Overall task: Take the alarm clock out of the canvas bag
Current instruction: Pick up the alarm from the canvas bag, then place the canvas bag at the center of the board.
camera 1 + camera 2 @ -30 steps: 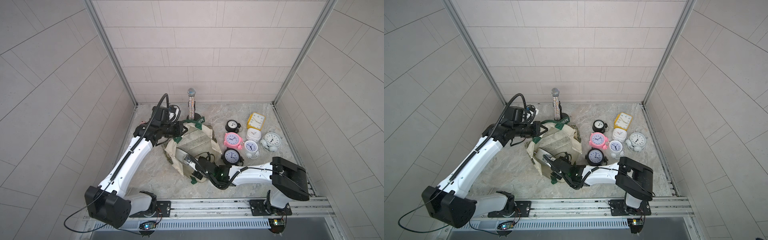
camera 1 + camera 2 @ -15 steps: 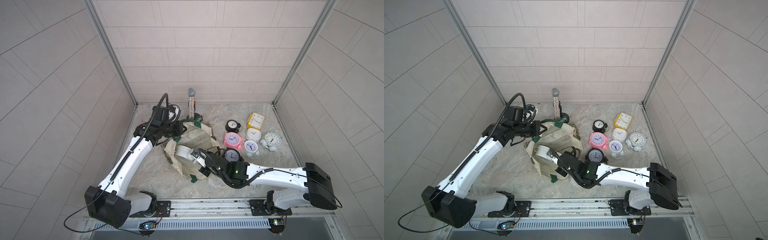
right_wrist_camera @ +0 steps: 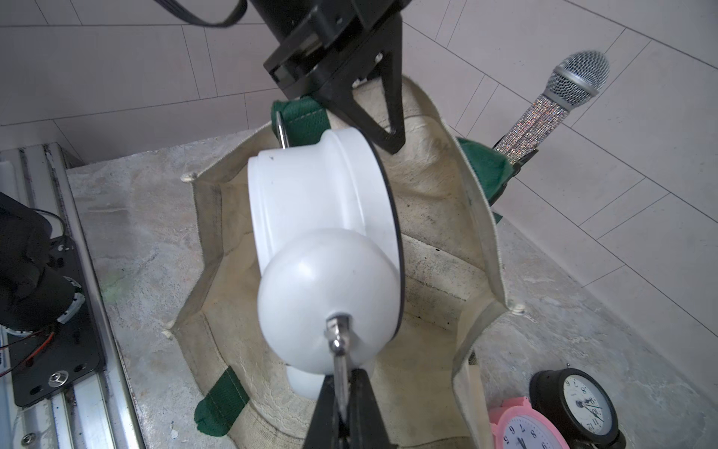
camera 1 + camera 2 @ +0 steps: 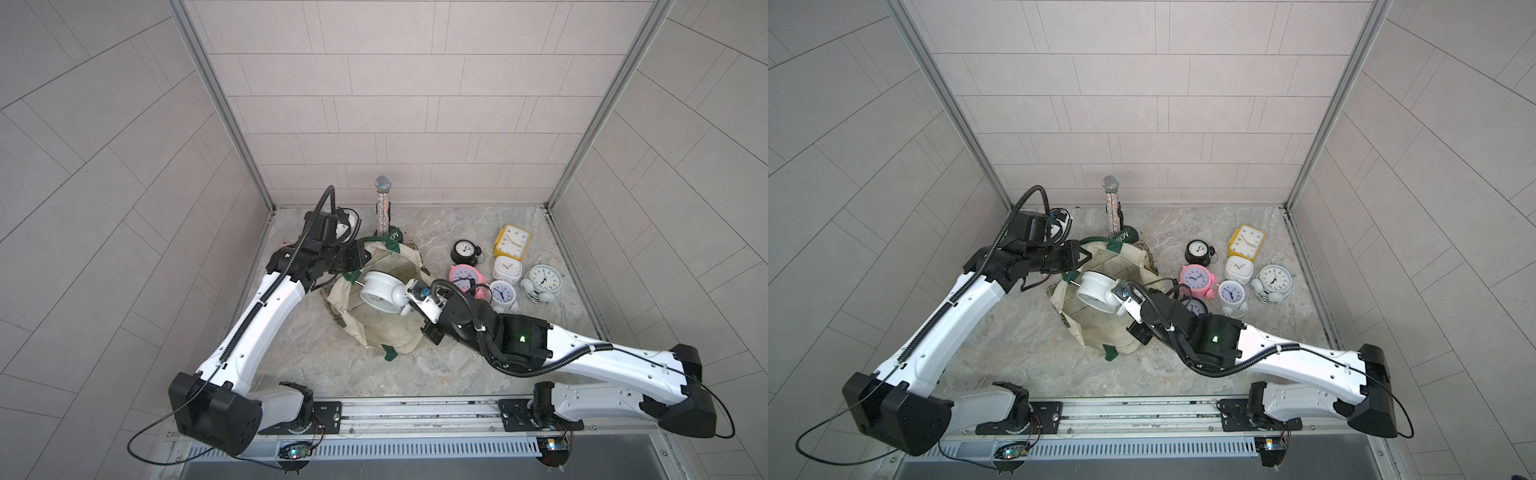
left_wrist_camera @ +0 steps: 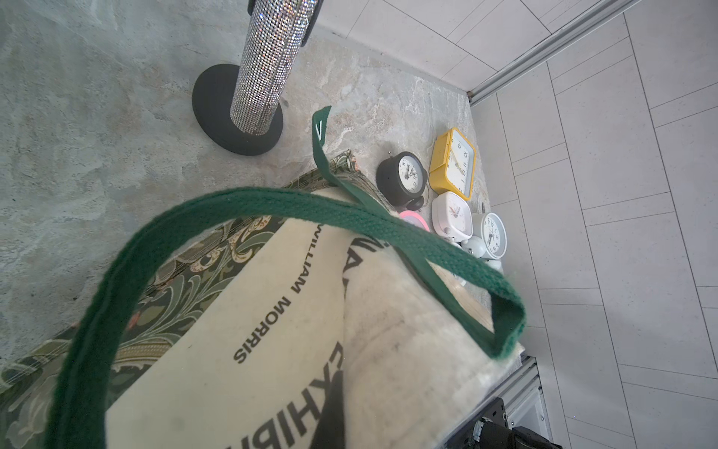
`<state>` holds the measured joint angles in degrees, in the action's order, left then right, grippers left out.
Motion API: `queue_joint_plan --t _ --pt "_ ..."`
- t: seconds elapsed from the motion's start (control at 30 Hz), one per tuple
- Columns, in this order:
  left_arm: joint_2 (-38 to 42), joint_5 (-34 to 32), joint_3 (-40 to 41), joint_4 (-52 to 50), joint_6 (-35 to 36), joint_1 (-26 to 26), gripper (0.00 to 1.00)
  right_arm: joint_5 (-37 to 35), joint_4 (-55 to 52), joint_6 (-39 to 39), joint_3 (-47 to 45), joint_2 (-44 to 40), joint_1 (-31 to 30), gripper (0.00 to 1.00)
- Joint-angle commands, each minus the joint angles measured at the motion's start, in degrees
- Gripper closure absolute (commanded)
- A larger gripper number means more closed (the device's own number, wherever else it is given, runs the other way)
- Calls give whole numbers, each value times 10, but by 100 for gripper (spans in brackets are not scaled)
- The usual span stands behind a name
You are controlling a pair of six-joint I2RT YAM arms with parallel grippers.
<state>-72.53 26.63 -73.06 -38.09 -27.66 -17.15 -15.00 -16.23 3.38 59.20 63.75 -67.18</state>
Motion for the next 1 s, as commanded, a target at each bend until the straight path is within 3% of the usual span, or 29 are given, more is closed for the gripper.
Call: queue_joint_plan --t 0.0,0.37,0.6,0.83,0.97 --pt "21 -9 -23 -3 -6 3 100 13 1 22 38 -46 12 100" --pt "30 -31 -35 -32 7 11 100 172 -72 105 72 -139 156 100" --pt "36 -25 -41 -53 25 18 100 210 -115 135 86 -180 237 100" --pt "44 143 -54 -64 106 29 100 197 -146 132 76 -224 266 100" --pt "54 184 -71 -88 155 31 100 149 -163 118 63 -254 270 100"
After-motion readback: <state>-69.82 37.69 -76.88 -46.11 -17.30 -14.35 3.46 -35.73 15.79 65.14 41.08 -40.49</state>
